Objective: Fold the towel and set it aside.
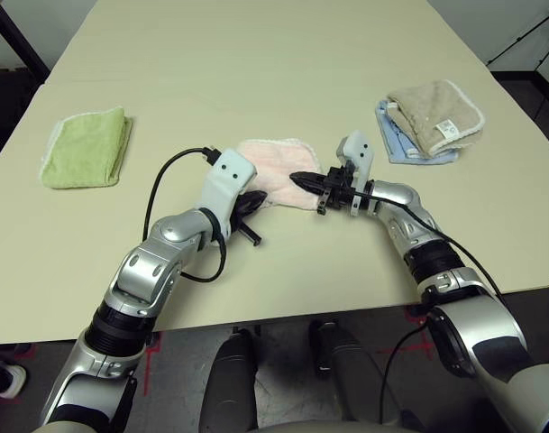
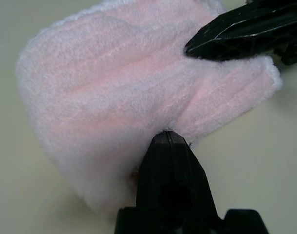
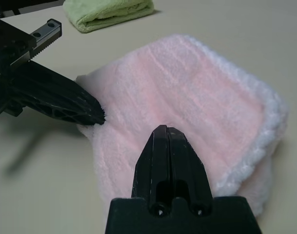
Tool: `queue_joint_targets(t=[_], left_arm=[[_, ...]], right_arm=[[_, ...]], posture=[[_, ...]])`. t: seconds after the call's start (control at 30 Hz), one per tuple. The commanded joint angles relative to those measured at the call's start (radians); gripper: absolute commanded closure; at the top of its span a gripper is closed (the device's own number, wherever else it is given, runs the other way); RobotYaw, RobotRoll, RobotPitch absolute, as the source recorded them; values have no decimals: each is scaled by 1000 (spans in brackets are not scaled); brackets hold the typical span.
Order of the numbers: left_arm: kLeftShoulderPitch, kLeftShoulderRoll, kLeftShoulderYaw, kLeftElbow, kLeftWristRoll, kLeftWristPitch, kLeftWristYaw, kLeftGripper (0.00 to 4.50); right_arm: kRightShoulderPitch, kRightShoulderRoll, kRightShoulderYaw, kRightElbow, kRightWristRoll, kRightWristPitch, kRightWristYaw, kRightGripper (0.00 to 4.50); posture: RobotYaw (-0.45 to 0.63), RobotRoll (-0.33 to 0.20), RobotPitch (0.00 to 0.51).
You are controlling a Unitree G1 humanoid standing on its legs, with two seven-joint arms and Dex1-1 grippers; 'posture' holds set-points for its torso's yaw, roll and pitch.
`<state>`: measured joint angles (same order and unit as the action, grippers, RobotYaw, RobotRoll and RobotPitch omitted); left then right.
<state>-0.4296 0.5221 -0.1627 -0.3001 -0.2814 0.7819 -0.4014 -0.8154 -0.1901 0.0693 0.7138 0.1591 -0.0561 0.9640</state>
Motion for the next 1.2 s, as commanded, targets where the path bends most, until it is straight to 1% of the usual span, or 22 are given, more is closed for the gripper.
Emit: queue_joint_targets(t=[0.03, 0.13, 0.27, 0.4, 0.47, 0.6, 0.7, 0.8, 0.97, 1.2], left_arm=[[-37, -5, 49, -42, -23, 47, -11, 4500], [-91, -7, 82, -81, -56, 99, -20, 4500], [-157, -14, 108, -90, -76, 142, -25, 4500], [-201, -3, 94, -7, -40, 91, -38, 4500], [-198, 3, 80, 31, -18, 58, -48, 4500], [-169, 11, 29, 184, 76, -83, -60, 4500], [-147, 19, 1, 268, 139, -173, -65, 4500], [-129, 18, -4, 316, 178, -226, -67, 4500], [-98, 8, 13, 323, 195, -238, -74, 4500], [-81, -1, 21, 291, 196, -213, -80, 4500]], right_arm=[[-25, -21, -30, -17, 32, 12, 16, 4472], [-48, -28, -46, -40, 61, 31, 30, 4472], [-80, -15, -51, -30, 66, 25, 19, 4472], [-122, 34, -27, 31, 38, -8, -7, 4472], [-135, 49, -20, 69, 20, -25, -18, 4472], [-172, 92, 3, 204, -41, -55, -88, 4472], [-187, 107, 15, 273, -76, -76, -128, 4472], [-192, 110, 21, 317, -104, -82, -148, 4472], [-179, 100, 25, 337, -131, -78, -141, 4472], [-176, 93, 15, 345, -144, -86, -143, 4472]], posture=[[-38, 0, 197], [-43, 0, 192], [-43, 0, 190], [-43, 0, 190], [-41, 0, 182], [-33, 0, 188], [-29, 0, 193], [-26, 0, 197], [-24, 0, 199], [-22, 0, 199]])
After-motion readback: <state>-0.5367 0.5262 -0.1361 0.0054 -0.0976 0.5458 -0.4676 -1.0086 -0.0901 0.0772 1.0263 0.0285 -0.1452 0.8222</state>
